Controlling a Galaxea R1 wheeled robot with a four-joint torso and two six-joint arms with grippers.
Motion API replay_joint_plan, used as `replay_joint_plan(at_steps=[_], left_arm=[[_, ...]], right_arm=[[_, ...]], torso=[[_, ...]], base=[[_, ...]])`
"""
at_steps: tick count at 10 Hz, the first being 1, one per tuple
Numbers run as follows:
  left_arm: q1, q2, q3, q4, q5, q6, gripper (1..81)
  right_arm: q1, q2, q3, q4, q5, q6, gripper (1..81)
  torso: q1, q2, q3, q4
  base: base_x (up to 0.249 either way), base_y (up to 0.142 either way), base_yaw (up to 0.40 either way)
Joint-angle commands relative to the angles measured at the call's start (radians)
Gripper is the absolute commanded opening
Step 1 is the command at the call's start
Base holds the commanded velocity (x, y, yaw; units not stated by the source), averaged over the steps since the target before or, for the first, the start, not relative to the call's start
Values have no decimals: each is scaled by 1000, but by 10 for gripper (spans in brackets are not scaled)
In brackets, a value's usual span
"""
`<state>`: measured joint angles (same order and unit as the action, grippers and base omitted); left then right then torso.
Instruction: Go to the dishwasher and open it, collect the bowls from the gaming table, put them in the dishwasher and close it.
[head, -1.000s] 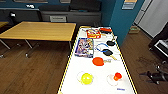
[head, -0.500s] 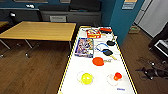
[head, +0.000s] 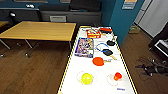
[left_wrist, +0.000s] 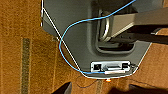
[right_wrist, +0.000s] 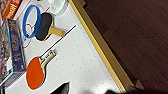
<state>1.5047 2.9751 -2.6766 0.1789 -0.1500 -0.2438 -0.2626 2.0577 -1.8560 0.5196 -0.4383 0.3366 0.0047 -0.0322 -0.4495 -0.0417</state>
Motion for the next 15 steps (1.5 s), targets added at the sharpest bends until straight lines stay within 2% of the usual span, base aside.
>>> replay_joint_plan(at_steps=[1, 3, 6, 11, 15], left_arm=[[6, 4, 1, -6, 69, -3, 811], [6, 6, 0, -4, 69, -3, 811], [6, 4, 0, -6, 69, -3, 811], [6, -3, 0, -7, 69, -3, 811], [6, -4, 0, -7, 69, -3, 811]], right_arm=[[110, -126, 147, 2, -22, 33, 811], [73, -138, 189, 2, 21, 35, 811], [61, -95, 180, 2, 29, 56, 811], [24, 30, 71, 4, 29, 59, 811], [18, 78, 37, 4, 32, 70, 811]], torso=[[0, 0, 0, 0], [0, 0, 0, 0], [0, 0, 0, 0], [0, 0, 0, 0], [0, 0, 0, 0]], base=[[0, 0, 0], [0, 0, 0], [0, 0, 0], [0, 0, 0], [0, 0, 0]])
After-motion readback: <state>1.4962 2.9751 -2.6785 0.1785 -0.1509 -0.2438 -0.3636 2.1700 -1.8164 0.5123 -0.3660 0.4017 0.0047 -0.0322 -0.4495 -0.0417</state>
